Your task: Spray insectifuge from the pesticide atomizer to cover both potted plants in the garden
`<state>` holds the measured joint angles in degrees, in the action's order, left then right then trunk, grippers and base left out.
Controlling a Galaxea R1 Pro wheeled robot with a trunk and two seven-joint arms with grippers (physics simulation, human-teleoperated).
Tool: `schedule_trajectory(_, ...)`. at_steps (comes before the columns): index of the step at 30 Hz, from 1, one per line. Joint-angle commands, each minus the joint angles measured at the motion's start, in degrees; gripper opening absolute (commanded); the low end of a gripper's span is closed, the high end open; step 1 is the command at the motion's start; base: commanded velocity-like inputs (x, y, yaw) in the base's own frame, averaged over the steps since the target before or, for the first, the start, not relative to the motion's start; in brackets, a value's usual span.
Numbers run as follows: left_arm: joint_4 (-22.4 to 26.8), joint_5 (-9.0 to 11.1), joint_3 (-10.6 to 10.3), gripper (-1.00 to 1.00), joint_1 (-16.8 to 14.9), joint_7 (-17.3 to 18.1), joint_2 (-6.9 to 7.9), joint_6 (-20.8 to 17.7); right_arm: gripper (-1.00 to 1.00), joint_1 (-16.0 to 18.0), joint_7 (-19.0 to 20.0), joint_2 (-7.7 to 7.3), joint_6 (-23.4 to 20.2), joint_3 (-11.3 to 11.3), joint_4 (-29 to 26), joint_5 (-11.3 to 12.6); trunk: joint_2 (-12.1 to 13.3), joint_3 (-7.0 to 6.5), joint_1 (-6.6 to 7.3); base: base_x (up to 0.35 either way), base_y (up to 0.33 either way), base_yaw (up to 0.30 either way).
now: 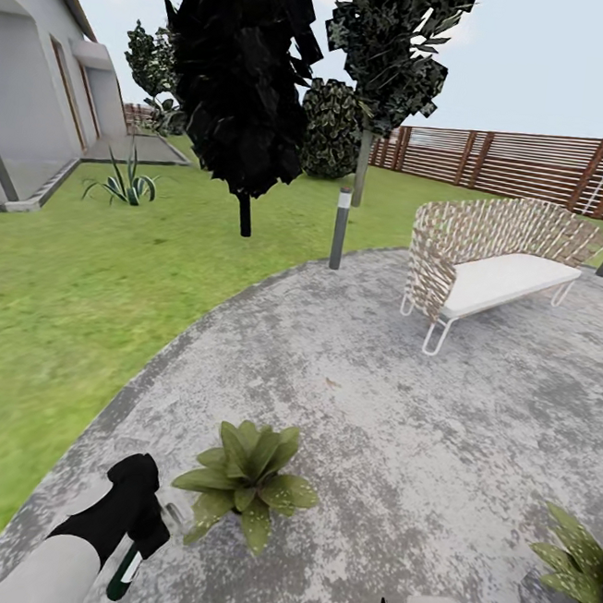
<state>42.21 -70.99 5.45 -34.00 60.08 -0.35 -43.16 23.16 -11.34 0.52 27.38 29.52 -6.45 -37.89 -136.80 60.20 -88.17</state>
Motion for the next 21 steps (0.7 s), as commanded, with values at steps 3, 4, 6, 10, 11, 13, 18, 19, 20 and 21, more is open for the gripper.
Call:
schedule_trajectory(3, 0.1, -0.2, 0.3, -1.00, 0.0, 0.4, -0.17, -0.3, 1.00, 0.0, -0.4, -0.09, 0.1, 0.3, 0.0, -0.5, 0.0, 0.05, 0.01, 0.003, 0.180, 0.000)
schedule_trajectory(4, 0.1, -0.2, 0.3, -1.00, 0.0, 0.4, -0.18, -0.3, 1.00, 0.0, -0.4, -0.13, 0.1, 0.3, 0.0, -0.5, 0.0, 0.05, 0.01, 0.001, 0.047, 0.000)
schedule_trajectory(6, 0.1, -0.2, 0.3, -1.00, 0.0, 0.4, -0.25, -0.3, 1.00, 0.0, -0.4, -0.15, 0.1, 0.3, 0.0, -0.5, 0.0, 0.05, 0.01, 0.000, 0.020, 0.000)
schedule_trajectory(10, 0.1, -0.2, 0.4, -1.00, 0.0, 0.4, -0.72, 3.9, 1.00, 0.0, -0.4, -0.17, 0.1, 0.3, 0.0, -0.5, 0.0, 0.05, 0.01, 0.000, 0.002, -0.199)
schedule_trajectory(11, 0.1, -0.1, 0.4, -1.00, 0.0, 0.4, -0.67, 4.5, 1.00, 0.0, -0.4, -0.17, 0.1, 0.3, 0.0, -0.5, 0.0, 0.05, 0.01, 0.000, 0.000, -0.282)
schedule_trajectory(13, 0.1, 2.4, 0.3, -1.00, 0.0, 0.4, -0.37, 5.3, 1.00, 0.0, -0.4, -0.17, 0.1, 0.3, 0.0, -0.5, 0.0, 0.05, 0.01, 0.008, 0.003, -0.295)
schedule_trajectory(18, 0.1, 5.1, 0.3, -1.00, 0.0, 0.3, -0.17, 5.5, 1.00, 0.0, -0.4, -0.17, 0.1, 0.3, 0.0, -0.5, 0.0, 0.05, 0.01, 0.136, 0.164, -0.200)
schedule_trajectory(19, 0.1, 5.2, 0.3, -1.00, 0.0, 0.3, -0.21, 5.6, 1.00, 0.0, -0.4, -0.17, 0.1, 0.3, 0.0, -0.5, 0.0, 0.05, 0.01, 0.138, 0.146, -0.025)
schedule_trajectory(20, 0.1, 5.2, 0.2, -1.00, 0.0, 0.3, -0.26, 5.6, 1.00, 0.0, -0.4, -0.17, 0.1, 0.3, 0.0, -0.5, 0.0, 0.05, 0.01, 0.088, 0.094, -0.016)
schedule_trajectory(21, 0.1, 5.2, 0.0, -1.00, 0.0, 0.3, -0.31, 5.6, 1.00, 0.0, -0.4, -0.17, 0.1, 0.3, 0.0, -0.5, 0.0, 0.05, 0.01, 0.045, 0.048, -0.008)
